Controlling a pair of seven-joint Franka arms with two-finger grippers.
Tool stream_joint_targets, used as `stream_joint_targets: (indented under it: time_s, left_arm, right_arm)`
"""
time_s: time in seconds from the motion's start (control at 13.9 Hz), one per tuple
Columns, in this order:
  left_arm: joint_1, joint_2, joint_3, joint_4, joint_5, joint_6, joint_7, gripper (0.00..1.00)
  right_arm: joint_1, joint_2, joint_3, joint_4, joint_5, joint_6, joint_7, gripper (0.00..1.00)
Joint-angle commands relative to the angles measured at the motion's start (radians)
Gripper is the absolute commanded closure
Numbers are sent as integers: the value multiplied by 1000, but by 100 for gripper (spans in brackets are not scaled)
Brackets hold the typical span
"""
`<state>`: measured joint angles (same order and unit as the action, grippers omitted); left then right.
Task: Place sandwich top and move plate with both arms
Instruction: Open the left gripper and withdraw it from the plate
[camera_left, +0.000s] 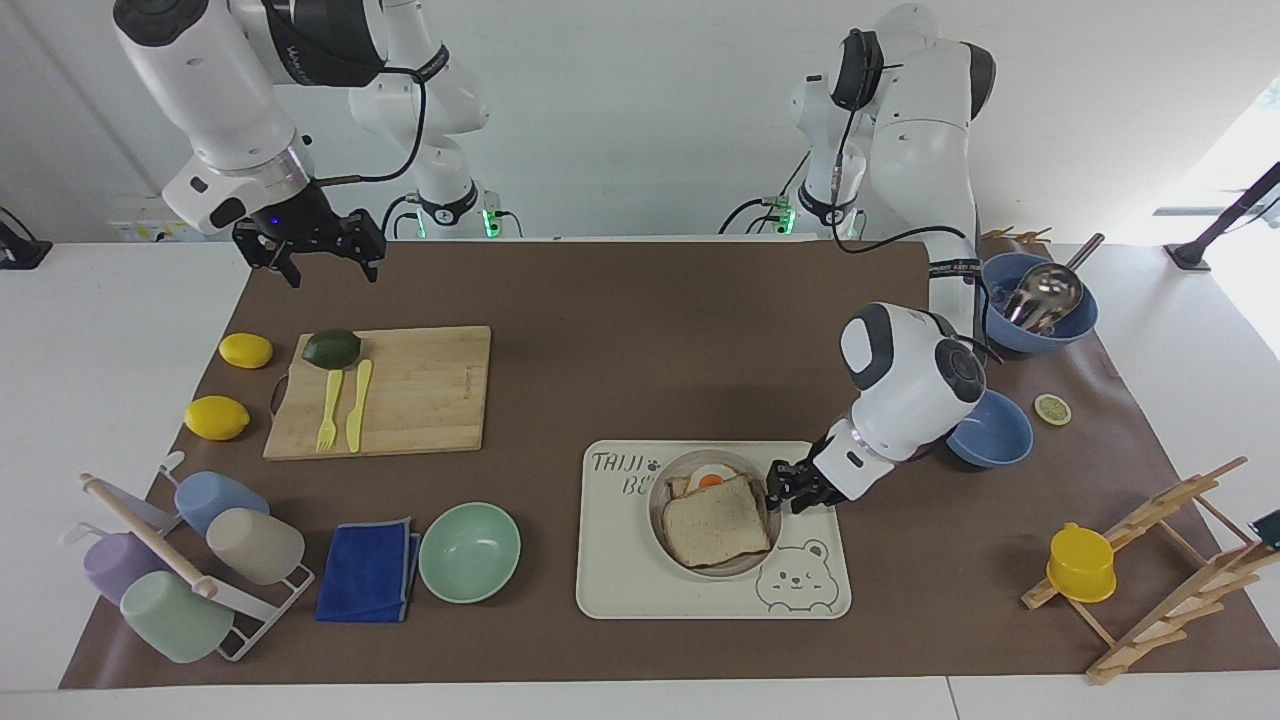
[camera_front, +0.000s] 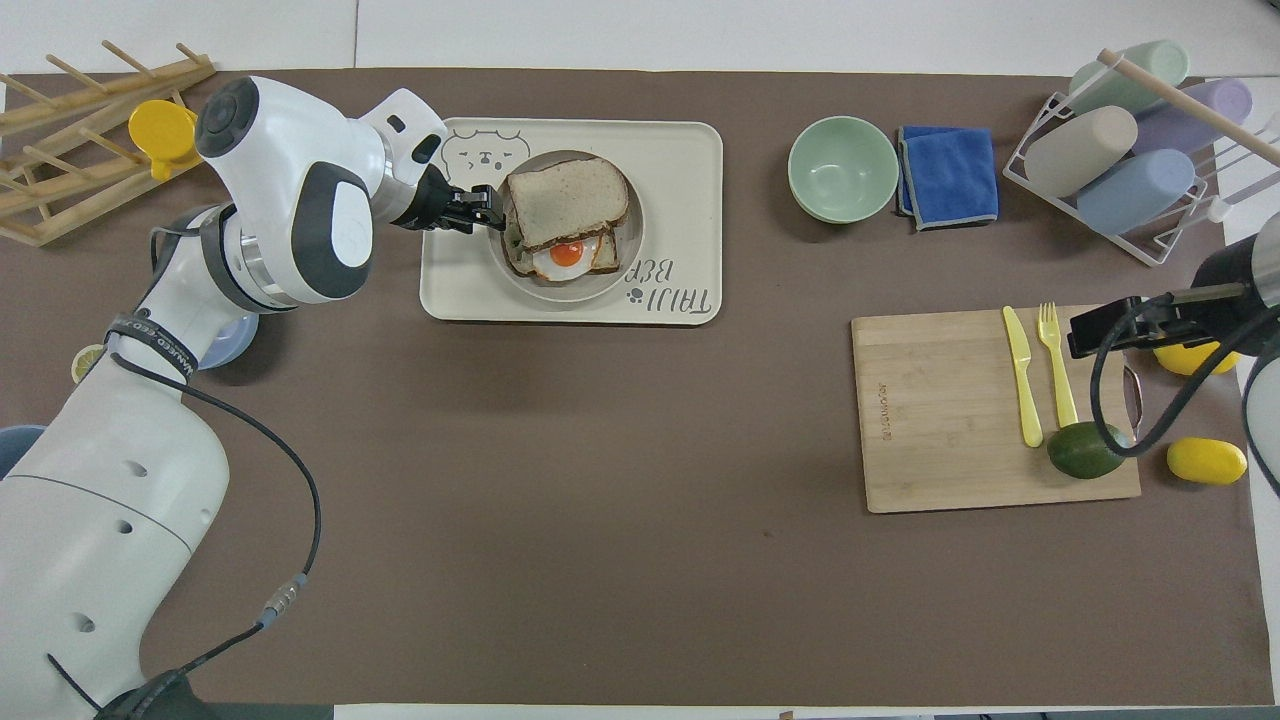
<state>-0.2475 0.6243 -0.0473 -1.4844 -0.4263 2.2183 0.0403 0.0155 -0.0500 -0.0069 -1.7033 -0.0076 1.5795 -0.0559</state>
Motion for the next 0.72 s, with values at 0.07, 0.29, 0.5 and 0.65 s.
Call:
stream_joint_targets:
  time_s: [0.07,0.29,0.5,0.65]
  left_arm:
    - [60,-121,7,-28,-28,-103,-3,0]
    - [59,-280,64,-120,36,-173,-77,0]
    - [70,-423,89,-120,243,-349,-83,0]
    - [97,-513,104,-125,270,-470,-82,0]
  right_arm:
    - [-19,-14,-2,-15,-5,16,-24,0]
    - [-15,-16,-2,-15,-5,14,-24,0]
    - [-15,-16,-2,-15,-5,13,-24,0]
    - [-17,-16,-2,-15,-5,13,-24,0]
